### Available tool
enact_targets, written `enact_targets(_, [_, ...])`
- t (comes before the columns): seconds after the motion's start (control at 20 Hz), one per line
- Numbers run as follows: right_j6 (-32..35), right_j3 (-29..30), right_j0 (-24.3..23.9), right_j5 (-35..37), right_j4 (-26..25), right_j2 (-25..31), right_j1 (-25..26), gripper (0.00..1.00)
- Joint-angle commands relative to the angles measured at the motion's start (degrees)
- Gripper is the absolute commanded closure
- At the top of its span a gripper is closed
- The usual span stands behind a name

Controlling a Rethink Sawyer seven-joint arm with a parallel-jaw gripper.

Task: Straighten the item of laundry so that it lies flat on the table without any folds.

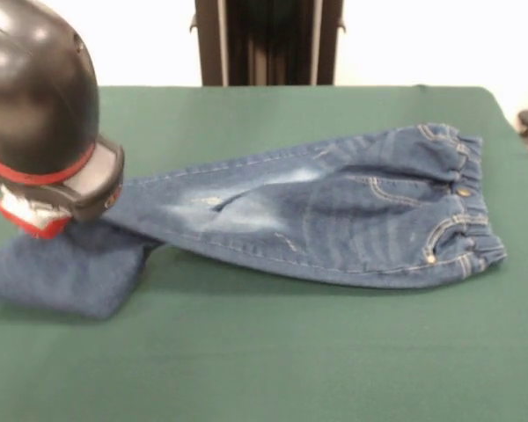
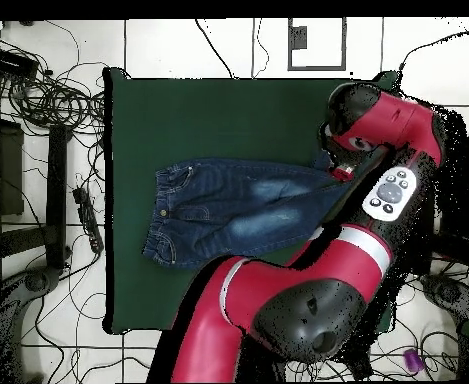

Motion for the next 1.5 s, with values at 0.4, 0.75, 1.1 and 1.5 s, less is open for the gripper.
enact_targets(0.4, [26.0,-14.26,-0.47,23.0,4.25,-14.82,1.63,1.0])
enact_targets(0.75, [24.21,-15.17,-2.15,21.34,6.45,-14.33,3.3,1.0])
enact_targets(1.1, [21.83,-14.54,-4.59,33.29,20.23,-8.07,2.42,1.0])
enact_targets(1.5, [21.6,-8.57,-4.58,38.14,30.2,-1.83,0.29,1.0])
